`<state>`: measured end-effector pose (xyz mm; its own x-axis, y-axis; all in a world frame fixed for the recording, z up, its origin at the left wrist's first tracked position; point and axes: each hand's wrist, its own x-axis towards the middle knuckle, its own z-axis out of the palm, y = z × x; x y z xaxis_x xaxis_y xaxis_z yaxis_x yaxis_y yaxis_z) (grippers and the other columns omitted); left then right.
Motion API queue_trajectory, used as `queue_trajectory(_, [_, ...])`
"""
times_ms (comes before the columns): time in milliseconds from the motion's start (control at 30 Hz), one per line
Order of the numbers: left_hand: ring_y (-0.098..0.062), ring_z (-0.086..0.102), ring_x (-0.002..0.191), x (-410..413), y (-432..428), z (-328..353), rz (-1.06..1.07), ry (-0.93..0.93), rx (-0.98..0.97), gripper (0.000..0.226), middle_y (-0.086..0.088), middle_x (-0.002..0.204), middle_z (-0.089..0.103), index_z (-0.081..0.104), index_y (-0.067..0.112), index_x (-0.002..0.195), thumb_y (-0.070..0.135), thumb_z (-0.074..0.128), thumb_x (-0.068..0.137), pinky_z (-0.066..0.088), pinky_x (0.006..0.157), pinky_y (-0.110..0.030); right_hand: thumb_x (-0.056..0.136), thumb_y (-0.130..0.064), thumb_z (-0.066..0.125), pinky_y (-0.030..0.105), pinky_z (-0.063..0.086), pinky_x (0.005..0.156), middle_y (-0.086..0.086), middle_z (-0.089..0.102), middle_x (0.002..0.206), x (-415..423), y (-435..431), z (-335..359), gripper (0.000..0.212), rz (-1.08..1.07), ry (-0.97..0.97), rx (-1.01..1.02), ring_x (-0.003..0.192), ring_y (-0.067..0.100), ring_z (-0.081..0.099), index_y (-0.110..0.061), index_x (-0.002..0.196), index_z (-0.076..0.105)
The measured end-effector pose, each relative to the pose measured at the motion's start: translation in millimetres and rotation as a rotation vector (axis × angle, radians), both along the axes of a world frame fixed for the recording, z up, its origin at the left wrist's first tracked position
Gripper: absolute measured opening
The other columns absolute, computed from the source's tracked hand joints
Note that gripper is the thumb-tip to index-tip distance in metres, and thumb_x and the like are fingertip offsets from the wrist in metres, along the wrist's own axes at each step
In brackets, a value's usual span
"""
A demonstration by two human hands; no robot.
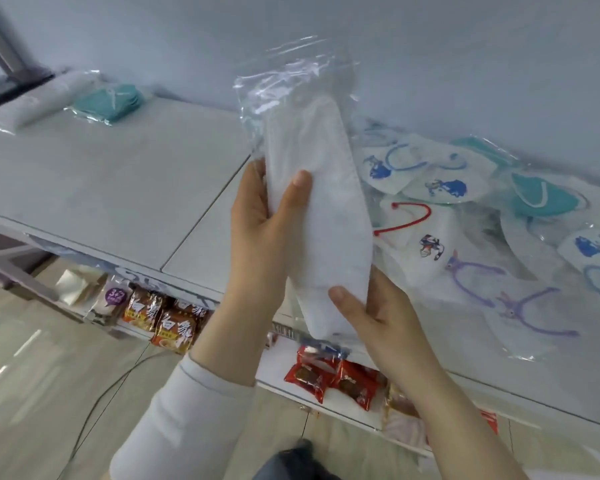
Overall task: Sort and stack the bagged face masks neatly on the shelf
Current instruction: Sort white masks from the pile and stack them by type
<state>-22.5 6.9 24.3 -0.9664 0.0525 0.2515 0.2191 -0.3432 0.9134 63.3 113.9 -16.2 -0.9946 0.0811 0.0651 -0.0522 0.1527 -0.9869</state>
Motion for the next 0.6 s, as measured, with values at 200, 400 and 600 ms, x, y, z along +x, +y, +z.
queue_trajectory(200, [-0.014,0.065,0.076,32,-95,-40,0.217,-0.200,0.021,0.017,0.002,0.082,0.066,0.055,0.015,0.092,0.023,0.067,0.082,0.055,0.069,-0.031,0.074,-0.051,0.059,0.023,0.056,0.068,-0.011,0.069,0.096,7,-61,-33,0.032,0.202,-0.138,-0.013,0.088,0.008,0.066,-0.027,0.095,0.061])
queue_trajectory(400, [-0.012,0.068,0.077,74,-202,-80,0.419,-0.391,0.118,0.016,0.003,0.086,0.071,0.059,0.017,0.102,0.015,0.059,0.086,0.054,0.066,-0.025,0.075,-0.042,0.058,0.011,0.049,0.070,-0.023,0.068,0.100,16,-153,-63,0.028,0.490,-0.268,0.023,0.090,-0.004,0.065,-0.031,0.101,0.058])
queue_trajectory(600, [-0.013,0.068,0.073,110,-323,-135,0.598,-0.615,0.273,0.017,0.002,0.084,0.071,0.061,0.016,0.104,0.009,0.060,0.089,0.055,0.065,-0.025,0.085,-0.030,0.062,0.021,0.052,0.070,-0.012,0.071,0.088,13,-263,-107,0.005,0.659,-0.421,0.241,0.081,0.004,0.066,-0.030,0.090,0.062])
